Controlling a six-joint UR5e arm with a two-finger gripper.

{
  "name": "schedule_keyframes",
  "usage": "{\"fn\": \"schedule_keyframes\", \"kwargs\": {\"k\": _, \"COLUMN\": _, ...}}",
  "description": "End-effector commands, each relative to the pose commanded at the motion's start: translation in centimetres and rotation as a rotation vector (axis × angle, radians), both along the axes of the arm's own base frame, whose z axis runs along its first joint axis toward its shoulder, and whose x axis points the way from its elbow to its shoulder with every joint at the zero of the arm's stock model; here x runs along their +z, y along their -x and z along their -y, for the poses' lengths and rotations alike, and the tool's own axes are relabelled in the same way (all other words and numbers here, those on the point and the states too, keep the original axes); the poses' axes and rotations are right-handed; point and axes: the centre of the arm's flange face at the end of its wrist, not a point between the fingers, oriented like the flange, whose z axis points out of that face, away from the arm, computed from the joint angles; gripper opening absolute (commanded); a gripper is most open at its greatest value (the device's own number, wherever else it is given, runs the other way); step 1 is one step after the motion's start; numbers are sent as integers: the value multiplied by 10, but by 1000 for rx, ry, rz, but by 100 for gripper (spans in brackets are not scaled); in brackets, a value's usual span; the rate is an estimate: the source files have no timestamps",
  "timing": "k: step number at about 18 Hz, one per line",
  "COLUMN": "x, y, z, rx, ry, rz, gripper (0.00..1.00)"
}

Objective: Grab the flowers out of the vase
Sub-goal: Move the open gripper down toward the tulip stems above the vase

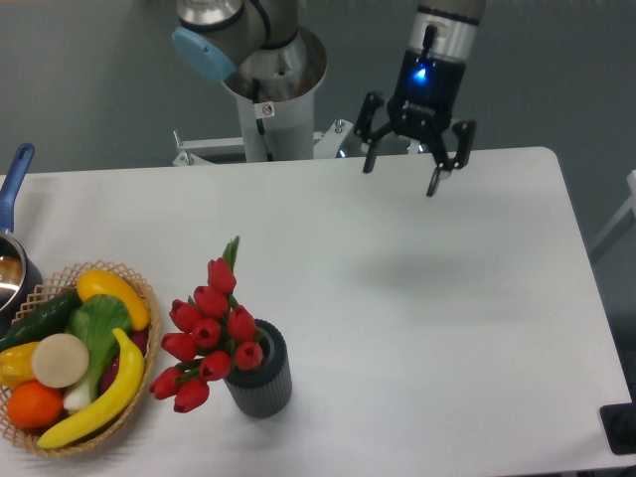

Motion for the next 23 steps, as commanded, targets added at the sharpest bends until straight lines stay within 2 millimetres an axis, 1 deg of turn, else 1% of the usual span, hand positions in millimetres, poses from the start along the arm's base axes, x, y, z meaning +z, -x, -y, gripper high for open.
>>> {"fn": "schedule_keyframes", "kwargs": {"k": 2, "x": -13, "y": 2, "z": -18, "rx": -37, "ry": -12, "rz": -19, "gripper": 100}}
{"fn": "schedule_keyframes", "kwargs": {"k": 4, "x": -22, "y": -3, "z": -38, "rx": -82, "ry": -17, "rz": -30, "gripper": 100}}
{"fn": "schedule_keyframes", "kwargs": {"k": 6, "x": -26, "y": 1, "z": -47, "rx": -102, "ry": -23, "rz": -33, "gripper": 100}}
{"fn": "schedule_keyframes", "kwargs": {"k": 8, "x": -33, "y": 2, "z": -63, "rx": -148, "ry": -46, "rz": -31, "gripper": 100}}
{"fn": "schedule_keyframes", "kwargs": {"k": 9, "x": -35, "y": 0, "z": -71, "rx": -175, "ry": -58, "rz": -33, "gripper": 100}}
{"fn": "schedule_keyframes", "kwargs": {"k": 11, "x": -41, "y": -12, "z": -85, "rx": -213, "ry": -82, "rz": -7, "gripper": 100}}
{"fn": "schedule_keyframes", "kwargs": {"k": 14, "x": -45, "y": -23, "z": -98, "rx": -241, "ry": -90, "rz": 14, "gripper": 100}}
{"fn": "schedule_keyframes", "kwargs": {"k": 17, "x": -55, "y": -21, "z": -119, "rx": -280, "ry": -137, "rz": 52, "gripper": 100}}
{"fn": "schedule_keyframes", "kwargs": {"k": 19, "x": -61, "y": -23, "z": -124, "rx": -293, "ry": -154, "rz": 76, "gripper": 100}}
{"fn": "schedule_keyframes", "kwargs": {"k": 21, "x": -65, "y": -30, "z": -133, "rx": -313, "ry": -156, "rz": 85, "gripper": 100}}
{"fn": "schedule_keyframes", "kwargs": {"k": 23, "x": -64, "y": -28, "z": -136, "rx": -315, "ry": -157, "rz": 85, "gripper": 100}}
